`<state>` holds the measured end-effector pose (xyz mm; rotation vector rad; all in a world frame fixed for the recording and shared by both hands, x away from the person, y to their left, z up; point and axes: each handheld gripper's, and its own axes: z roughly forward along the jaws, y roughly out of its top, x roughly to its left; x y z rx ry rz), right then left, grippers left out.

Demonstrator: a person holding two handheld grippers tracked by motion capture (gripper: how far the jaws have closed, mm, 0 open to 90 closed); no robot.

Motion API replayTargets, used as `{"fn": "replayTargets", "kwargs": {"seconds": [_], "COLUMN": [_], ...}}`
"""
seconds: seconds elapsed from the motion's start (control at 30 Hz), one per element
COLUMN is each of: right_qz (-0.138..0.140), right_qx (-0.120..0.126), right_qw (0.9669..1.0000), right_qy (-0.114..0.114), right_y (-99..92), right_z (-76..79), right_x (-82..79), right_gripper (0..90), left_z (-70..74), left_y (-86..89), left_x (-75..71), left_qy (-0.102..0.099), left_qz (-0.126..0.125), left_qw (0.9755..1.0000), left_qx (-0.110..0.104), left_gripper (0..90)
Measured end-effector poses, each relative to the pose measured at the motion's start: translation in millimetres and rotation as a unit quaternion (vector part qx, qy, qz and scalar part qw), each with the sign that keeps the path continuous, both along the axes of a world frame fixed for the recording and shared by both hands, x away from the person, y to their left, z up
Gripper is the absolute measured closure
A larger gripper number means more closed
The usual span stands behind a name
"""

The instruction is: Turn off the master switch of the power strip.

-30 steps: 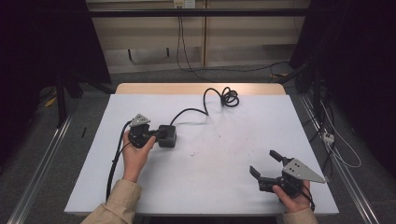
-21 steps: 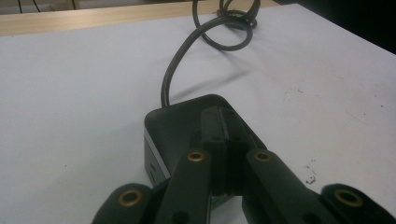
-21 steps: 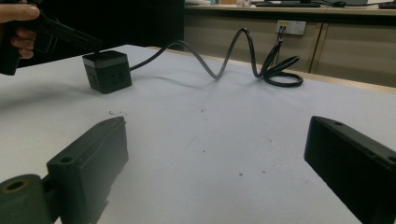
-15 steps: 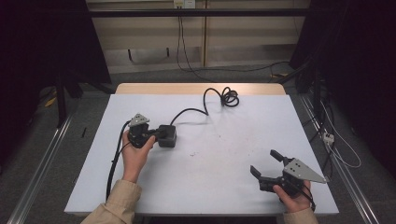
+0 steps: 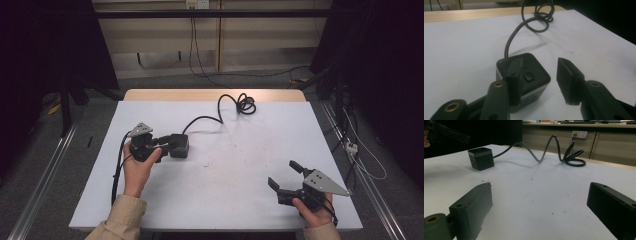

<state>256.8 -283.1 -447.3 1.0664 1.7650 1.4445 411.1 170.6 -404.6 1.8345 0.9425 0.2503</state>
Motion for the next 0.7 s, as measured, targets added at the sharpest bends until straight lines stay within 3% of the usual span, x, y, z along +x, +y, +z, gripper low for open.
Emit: {"fn": "replayTargets", "kwargs": {"seconds": [0.23, 0.37, 0.7], "right_qz": [-0.002, -0.001, -0.002], "right_qx": [0.003, 0.002, 0.004], "right_qw": [1.0000, 1.0000, 1.0000], "right_qy": [-0.001, -0.002, 0.000], "right_y": [-0.2, 0.0, 0.5], "right_z": [0.6, 0.8, 0.7], "right_x": [-0.2, -0.4, -0.4], "right_gripper": [5.7, 5.7, 5.7], "left_z": [-0.3, -1.9, -6.8], "left_y": [4.8, 10.8, 22.5], "left_x": [-10.2, -16.0, -29.5], "left_qy": [0.003, 0.007, 0.002], "left_qz": [-0.002, 0.003, -0.005], "left_qw": [1.0000, 1.0000, 1.0000], "left_qx": [0.007, 0.005, -0.006], "left_gripper": [46.3, 36.0, 22.9]}}
